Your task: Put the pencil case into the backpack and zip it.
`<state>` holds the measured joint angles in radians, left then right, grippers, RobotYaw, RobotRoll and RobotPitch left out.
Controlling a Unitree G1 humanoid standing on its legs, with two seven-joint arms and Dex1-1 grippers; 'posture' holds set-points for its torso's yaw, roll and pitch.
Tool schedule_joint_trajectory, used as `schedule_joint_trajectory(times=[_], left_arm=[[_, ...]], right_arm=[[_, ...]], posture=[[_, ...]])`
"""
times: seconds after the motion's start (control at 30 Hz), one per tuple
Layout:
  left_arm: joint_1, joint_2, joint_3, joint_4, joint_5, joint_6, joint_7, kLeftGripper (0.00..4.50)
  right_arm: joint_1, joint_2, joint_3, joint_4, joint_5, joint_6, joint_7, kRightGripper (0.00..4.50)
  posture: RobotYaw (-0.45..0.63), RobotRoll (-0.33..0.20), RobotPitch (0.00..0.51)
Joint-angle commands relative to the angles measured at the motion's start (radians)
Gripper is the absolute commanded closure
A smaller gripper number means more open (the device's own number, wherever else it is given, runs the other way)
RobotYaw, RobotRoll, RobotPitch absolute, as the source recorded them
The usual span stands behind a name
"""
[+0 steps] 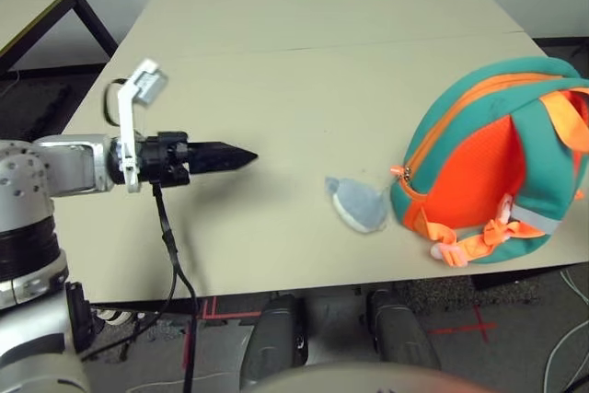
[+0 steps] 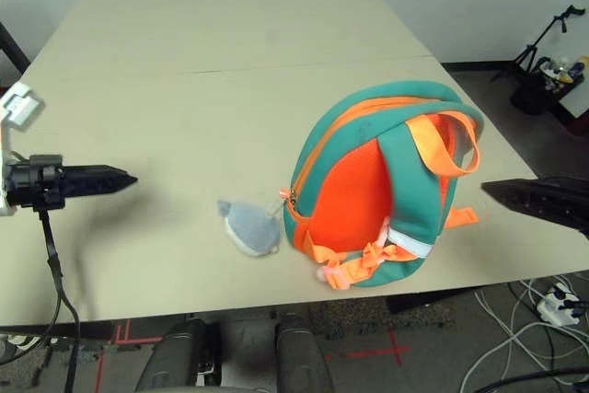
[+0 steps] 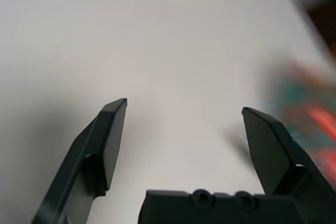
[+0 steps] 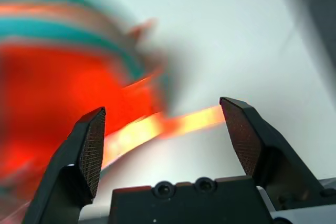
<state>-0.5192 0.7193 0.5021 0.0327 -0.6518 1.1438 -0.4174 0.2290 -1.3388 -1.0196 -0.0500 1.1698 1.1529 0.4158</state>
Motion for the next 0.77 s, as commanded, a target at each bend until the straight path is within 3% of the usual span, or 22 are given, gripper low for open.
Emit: schedule_joint_trajectory(times=[0.03, 0.1, 0.17, 0.33, 0.53, 0.77], left_arm=[[0.027, -0.067, 0.027, 0.143, 0.196, -0.455, 0.121, 0.00], [0.036, -0.107, 0.056, 0.249, 0.258, -0.708, 0.163, 0.00], [0.045, -0.133, 0.071, 0.354, 0.293, -0.884, 0.188, 0.00], [0.090, -0.177, 0.004, 0.521, 0.389, -1.198, 0.179, 0.00], [0.117, -0.238, -0.018, 0.622, 0.428, -1.340, 0.254, 0.00], [0.107, -0.246, -0.063, 0.720, 0.458, -1.386, 0.263, 0.00]], right_arm=[[-0.230, 0.167, 0.327, 0.108, -0.250, -0.354, -0.010, 0.03], [-0.408, 0.319, 0.440, 0.224, -0.386, -0.533, -0.059, 0.03], [-0.518, 0.430, 0.505, 0.333, -0.499, -0.702, -0.053, 0.03], [-0.687, 0.577, 0.557, 0.641, -0.656, -1.041, 0.016, 0.03], [-0.784, 0.610, 0.577, 0.918, -0.753, -1.265, 0.086, 0.03], [-0.753, 0.652, 0.615, 0.976, -0.820, -1.373, 0.153, 0.03]], posture=[[-0.04, 0.000, 0.084], [-0.02, 0.000, 0.080], [-0.01, 0.000, 0.076], [0.01, 0.000, 0.070], [0.02, 0.000, 0.075], [0.04, 0.000, 0.084]])
